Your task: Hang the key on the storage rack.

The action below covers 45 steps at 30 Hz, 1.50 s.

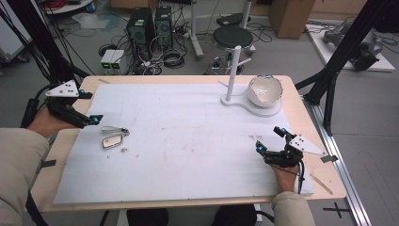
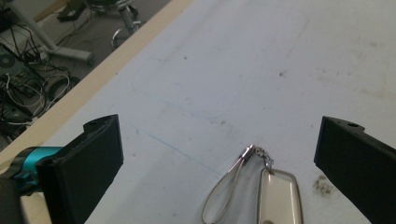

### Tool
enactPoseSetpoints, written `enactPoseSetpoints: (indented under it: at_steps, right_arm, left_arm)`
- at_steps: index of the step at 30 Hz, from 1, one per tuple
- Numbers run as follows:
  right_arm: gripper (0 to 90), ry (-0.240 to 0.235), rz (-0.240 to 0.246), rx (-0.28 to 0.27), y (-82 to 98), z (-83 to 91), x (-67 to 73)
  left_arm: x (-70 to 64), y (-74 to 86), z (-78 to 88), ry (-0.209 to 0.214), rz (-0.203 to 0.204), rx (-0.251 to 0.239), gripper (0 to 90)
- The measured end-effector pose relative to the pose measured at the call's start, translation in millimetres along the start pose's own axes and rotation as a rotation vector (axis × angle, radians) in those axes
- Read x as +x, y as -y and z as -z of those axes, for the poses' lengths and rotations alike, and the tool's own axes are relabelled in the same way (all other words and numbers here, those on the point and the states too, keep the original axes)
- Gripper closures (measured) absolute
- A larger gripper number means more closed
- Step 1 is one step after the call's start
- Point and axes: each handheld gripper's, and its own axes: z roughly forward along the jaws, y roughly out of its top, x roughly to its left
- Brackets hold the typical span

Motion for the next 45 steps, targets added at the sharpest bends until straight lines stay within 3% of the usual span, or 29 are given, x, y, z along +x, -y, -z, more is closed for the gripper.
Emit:
enactPoseSetpoints:
  at_steps: [3, 5, 6, 7, 8, 9, 12, 14, 15, 18, 20, 22, 26, 28, 30, 32, 38, 45]
  right_arm:
    - [1.1, -0.001, -0.001, 0.001, 0.0, 0.0, 0.2]
    - [1.1, 0.0, -0.001, 0.001, 0.0, 0.0, 0.3]
    - [1.1, -0.001, 0.006, -0.002, -0.1, -0.3, 0.1]
    - [1.1, -0.001, 0.004, -0.002, 0.0, -0.3, 0.4]
    - [1.1, -0.001, 0.005, -0.001, -0.1, -0.4, 0.5]
    - [1.1, -0.001, 0.005, -0.002, 0.0, -0.4, 0.6]
    - [1.1, 0.0, 0.006, 0.002, -0.1, -0.2, 0.9]
    - [1.1, -0.001, 0.006, 0.002, -0.1, -0.2, 1.0]
    - [1.1, 0.0, 0.006, 0.001, -0.1, -0.2, 1.0]
    - [1.1, -0.001, 0.011, 0.001, 0.0, -0.6, 1.5]
    - [1.1, -0.001, 0.024, 0.005, -0.1, -0.9, 2.3]
    - [1.1, 0.003, 0.017, 0.003, -0.1, -0.7, 1.7]
    - [1.1, 0.0, 0.017, 0.003, 0.0, -0.7, 1.5]
    - [1.1, -0.001, 0.012, 0.001, 0.0, -0.8, 1.3]
    - [1.1, -0.002, 0.013, 0.0, 0.0, -0.7, 0.8]
    - [1.1, -0.003, 0.011, 0.001, 0.0, -0.7, 1.2]
    - [1.1, -0.002, 0.01, 0.001, 0.0, -0.7, 1.3]
    - [1.1, 0.002, 0.015, 0.003, -0.1, -0.8, 1.6]
  left_arm:
    - [3.6, -3.1, -5.0, 0.037, -0.044, 0.052, 1.7]
    - [5.5, -4.5, -10.1, 0.066, -0.039, 0.074, 1.7]
    - [8.8, -7.1, -15.0, 0.084, -0.079, 0.133, 1.7]
    - [8.8, -7.1, -15.0, 0.084, -0.079, 0.133, 1.7]
    - [11.4, -10.4, -20.1, 0.1, -0.107, 0.179, 1.7]
    - [11.4, -10.4, -20.1, 0.1, -0.107, 0.179, 1.7]
    - [15.7, -16.3, -27.4, 0.119, -0.145, 0.24, 1.7]
    - [17.9, -20.2, -36.2, 0.143, -0.194, 0.321, 1.7]
    - [17.9, -20.2, -36.2, 0.143, -0.194, 0.321, 1.8]
    - [18.4, -20.8, -48.3, 0.195, -0.231, 0.439, 2.6]
    - [19.6, -20.9, -55.4, 0.234, -0.243, 0.476, 2.6]
    - [20.7, -21.2, -62.2, 0.237, -0.23, 0.469, 2.6]
    - [19.9, -19.0, -73.2, 0.266, -0.264, 0.474, 2.6]
    - [20.9, -16.3, -74.9, 0.263, -0.264, 0.494, 2.6]
    - [20.8, -14.3, -75.1, 0.255, -0.247, 0.48, 2.6]
    - [22.9, -10.2, -76.1, 0.254, -0.274, 0.512, 2.6]
    - [23.3, -1.4, -79.7, 0.248, -0.273, 0.534, 2.7]
    - [23.2, 6.6, -86.3, 0.272, -0.284, 0.577, 8.0]
